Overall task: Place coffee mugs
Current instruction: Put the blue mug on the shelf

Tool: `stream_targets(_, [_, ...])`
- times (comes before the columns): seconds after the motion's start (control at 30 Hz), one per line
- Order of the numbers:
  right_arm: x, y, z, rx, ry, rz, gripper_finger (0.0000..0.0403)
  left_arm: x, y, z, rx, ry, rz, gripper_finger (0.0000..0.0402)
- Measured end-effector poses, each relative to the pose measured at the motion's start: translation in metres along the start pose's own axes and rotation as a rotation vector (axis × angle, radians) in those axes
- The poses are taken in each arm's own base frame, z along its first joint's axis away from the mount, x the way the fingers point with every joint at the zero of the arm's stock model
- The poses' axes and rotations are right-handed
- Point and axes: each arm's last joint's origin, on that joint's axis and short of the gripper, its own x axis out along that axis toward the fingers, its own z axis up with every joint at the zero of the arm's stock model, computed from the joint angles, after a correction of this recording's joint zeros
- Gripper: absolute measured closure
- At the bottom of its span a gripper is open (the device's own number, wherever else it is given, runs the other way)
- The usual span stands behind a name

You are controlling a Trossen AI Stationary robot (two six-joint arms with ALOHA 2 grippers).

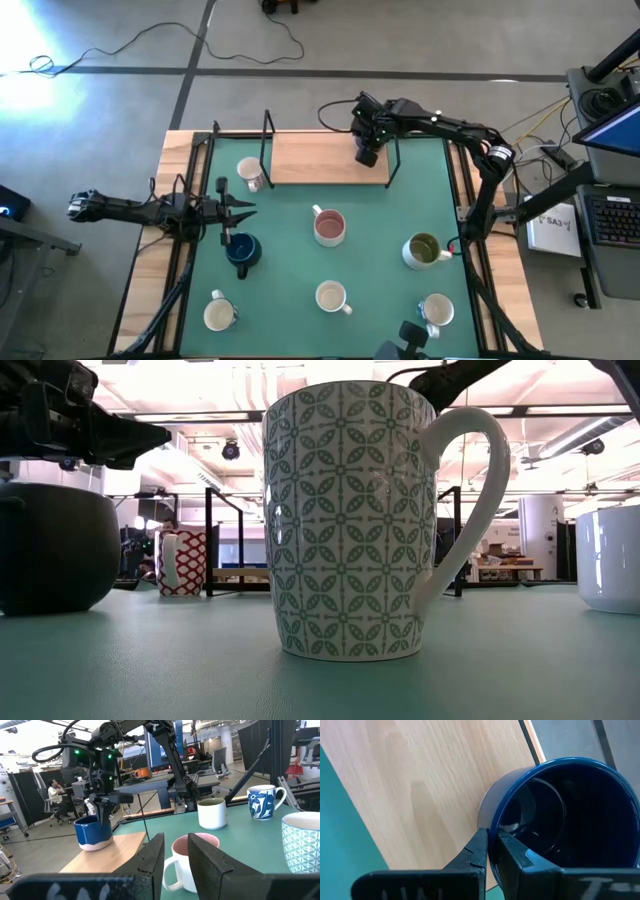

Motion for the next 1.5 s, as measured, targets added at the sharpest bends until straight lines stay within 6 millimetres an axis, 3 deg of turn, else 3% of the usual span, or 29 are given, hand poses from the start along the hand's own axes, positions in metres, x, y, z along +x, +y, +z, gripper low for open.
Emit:
stream_targets(0.3, [-0.008,-0.001,-0.001,-0.004,0.044,0.004,0.039,0.0,0.0,0.0,0.0,0.0,0.0,0.0333])
stream_targets(0.93, [-0.001,0.0,0.001,-0.006,0.05,0.016,0.0388,0.0,0.0,0.0,0.0,0.0,0.0,0.0333])
stream_targets(1.33, [-0.003,0.0,0.0,-0.007,0.052,0.024,0.031,0.0,0.0,0.0,0.0,0.0,0.0,0.0333])
stream_targets(1.5, [-0.021,0.0,0.003,-0.003,0.031,0.019,0.0301,0.0,0.0,0.0,0.0,0.0,0.0,0.0333])
